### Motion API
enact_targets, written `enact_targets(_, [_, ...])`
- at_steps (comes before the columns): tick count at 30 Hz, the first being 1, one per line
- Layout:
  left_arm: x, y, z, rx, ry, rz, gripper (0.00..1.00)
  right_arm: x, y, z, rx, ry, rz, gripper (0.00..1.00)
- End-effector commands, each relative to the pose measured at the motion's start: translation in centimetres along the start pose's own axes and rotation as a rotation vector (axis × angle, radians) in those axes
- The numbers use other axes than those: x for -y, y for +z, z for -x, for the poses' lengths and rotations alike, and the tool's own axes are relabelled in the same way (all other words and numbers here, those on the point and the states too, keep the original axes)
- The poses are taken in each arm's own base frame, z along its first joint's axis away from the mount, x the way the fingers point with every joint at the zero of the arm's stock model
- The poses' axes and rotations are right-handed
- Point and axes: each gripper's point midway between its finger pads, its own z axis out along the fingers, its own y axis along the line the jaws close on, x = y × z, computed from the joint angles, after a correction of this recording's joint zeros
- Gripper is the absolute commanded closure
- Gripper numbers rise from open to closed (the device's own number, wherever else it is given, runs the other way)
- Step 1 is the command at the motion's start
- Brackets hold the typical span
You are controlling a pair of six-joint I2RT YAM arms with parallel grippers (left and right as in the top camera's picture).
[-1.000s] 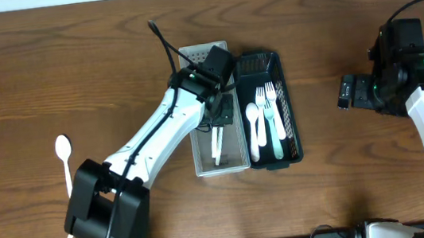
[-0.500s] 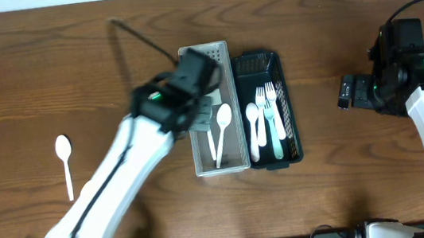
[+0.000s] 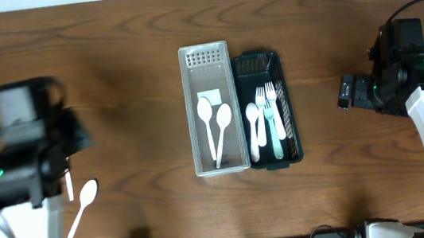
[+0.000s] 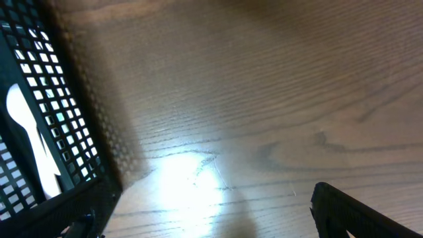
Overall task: Pack container
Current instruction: 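Move the left gripper to a white spoon on the left and grasp it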
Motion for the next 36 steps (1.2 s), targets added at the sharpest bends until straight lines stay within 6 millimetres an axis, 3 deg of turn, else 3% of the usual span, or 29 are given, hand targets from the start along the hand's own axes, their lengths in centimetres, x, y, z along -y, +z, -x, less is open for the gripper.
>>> enact_targets(1, [-1.8,1.1,-1.1,-0.053,-0.093,-0.022,0.39,0.1,-0.1,0.1,0.004,-0.006,0.006,0.01])
enact_targets(5, [-2.7,4.6,-1.5,-0.101,-0.153,-0.077,0.35,0.0,-0.1,0.1,0.003,-0.006,0.011,0.01])
enact_targets(9, [-3.9,9.4,-2.0,-0.168,-0.193,-0.045,0.25,0.0,-0.1,0.1,0.002,-0.006,0.014,0.01])
enact_targets(14, [-4.3,14.6,-2.6,-0.272,-0.141,-0.035,0.14,0.0,-0.1,0.1,0.002,-0.006,0.013,0.01])
enact_targets(18, [-4.1,18.2,-4.2,-0.379,-0.086,-0.039,0.13,0.0,-0.1,0.1,0.002,-0.006,0.013,0.01])
enact_targets(26, [-3.9,22.6,-7.7,-0.545,0.017,-0.060,0.12,0.0,-0.1,0.1,0.002,-0.006,0.013,0.01])
enact_targets(36, [-4.5,25.2,-8.3,-0.561,0.072,-0.036,0.13,0.0,-0.1,0.1,0.003,-0.013,0.013,0.01])
